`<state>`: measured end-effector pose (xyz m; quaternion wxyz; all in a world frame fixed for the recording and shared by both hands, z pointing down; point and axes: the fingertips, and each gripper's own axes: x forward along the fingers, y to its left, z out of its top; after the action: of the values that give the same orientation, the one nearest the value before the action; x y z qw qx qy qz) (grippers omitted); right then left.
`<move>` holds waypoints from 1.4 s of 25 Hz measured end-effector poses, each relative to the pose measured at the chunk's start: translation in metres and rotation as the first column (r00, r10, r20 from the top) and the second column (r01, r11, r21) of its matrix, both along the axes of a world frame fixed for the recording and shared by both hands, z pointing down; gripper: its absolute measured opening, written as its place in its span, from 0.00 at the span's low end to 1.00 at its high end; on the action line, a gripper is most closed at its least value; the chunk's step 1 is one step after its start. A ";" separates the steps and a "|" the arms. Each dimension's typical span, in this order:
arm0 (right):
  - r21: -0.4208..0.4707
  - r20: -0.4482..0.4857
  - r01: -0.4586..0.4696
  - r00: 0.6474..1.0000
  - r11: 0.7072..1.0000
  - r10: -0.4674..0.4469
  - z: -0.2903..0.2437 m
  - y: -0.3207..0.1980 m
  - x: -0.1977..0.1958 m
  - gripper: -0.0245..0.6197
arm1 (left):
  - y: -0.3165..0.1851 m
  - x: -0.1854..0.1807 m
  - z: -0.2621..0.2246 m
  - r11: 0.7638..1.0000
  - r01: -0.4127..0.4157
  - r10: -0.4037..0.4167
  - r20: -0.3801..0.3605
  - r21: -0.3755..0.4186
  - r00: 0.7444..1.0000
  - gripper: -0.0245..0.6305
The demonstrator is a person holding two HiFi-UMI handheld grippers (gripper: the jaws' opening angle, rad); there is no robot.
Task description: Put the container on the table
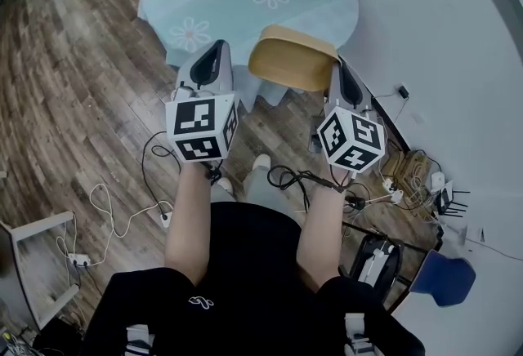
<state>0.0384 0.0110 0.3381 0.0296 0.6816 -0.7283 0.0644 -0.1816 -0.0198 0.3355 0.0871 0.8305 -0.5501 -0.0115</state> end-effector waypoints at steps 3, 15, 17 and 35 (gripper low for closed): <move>-0.016 0.026 -0.014 1.000 1.000 0.015 0.013 -0.014 0.021 0.08 | -0.013 0.020 0.012 1.000 -0.017 0.018 0.023 -0.020 1.000 0.04; -0.064 0.099 0.093 0.991 0.994 -0.086 0.058 -0.183 0.048 0.08 | -0.154 0.052 0.045 0.991 0.090 -0.077 0.136 -0.095 0.988 0.04; -0.071 0.101 0.097 0.991 0.993 -0.089 0.059 -0.214 0.068 0.08 | -0.182 0.074 0.046 0.991 0.091 -0.077 0.136 -0.099 0.988 0.04; -0.433 0.102 0.233 0.972 0.871 -0.210 0.171 -0.355 0.084 0.09 | -0.297 0.088 0.094 0.949 0.218 -0.194 0.121 -0.230 0.973 0.04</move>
<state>0.1224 -0.3440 0.5092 0.1718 0.5671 -0.7684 0.2419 -0.0939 -0.3164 0.4299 0.1588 0.7513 -0.6346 0.0869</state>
